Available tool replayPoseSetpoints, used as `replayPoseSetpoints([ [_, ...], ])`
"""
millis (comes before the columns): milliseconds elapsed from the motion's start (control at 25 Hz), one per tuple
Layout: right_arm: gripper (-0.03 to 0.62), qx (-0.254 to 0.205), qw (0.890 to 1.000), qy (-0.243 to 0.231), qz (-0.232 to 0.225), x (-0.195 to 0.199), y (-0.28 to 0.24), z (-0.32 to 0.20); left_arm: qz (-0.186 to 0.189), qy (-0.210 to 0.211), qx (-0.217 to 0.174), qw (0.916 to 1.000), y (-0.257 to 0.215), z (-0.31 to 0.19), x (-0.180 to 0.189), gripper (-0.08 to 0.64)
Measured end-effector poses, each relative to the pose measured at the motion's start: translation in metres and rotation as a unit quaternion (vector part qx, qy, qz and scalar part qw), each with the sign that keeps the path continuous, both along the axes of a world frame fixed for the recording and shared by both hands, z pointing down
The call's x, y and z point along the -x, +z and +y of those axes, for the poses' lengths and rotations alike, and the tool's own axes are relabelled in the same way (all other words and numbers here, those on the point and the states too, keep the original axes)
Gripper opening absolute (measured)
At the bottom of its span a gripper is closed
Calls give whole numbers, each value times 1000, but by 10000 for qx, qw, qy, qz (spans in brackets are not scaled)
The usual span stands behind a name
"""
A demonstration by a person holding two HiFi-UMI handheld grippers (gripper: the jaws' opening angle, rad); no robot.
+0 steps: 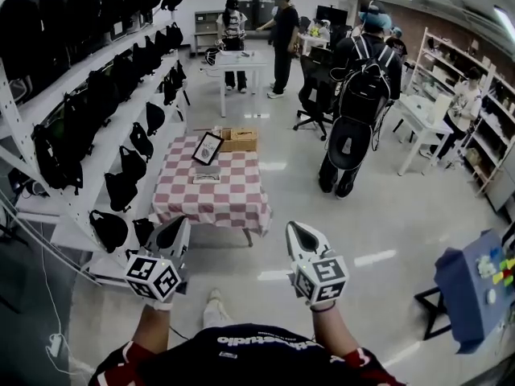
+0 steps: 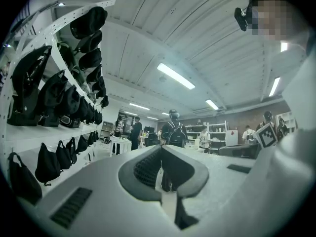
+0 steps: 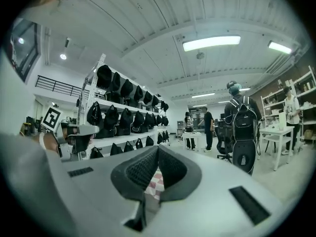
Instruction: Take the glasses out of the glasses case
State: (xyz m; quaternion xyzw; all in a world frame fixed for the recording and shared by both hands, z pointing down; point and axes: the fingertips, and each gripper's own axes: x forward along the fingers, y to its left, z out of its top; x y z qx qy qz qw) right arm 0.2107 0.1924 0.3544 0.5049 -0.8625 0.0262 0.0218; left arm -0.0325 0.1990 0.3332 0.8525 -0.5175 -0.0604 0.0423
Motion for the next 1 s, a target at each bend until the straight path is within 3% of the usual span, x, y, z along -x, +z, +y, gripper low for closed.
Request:
replayPoseSetpoints([
  [440, 3, -212, 9992, -300, -136, -5, -5, 20, -83, -118, 60, 9999, 3, 19, -7, 8],
  [600, 3, -91, 9986, -472, -230, -2, 1, 24, -133, -153, 171, 9996, 8, 22, -4, 8],
  [1000, 2, -13, 9998, -166, 132, 4, 20, 12, -132, -97, 260, 9995, 23, 6, -4, 8],
])
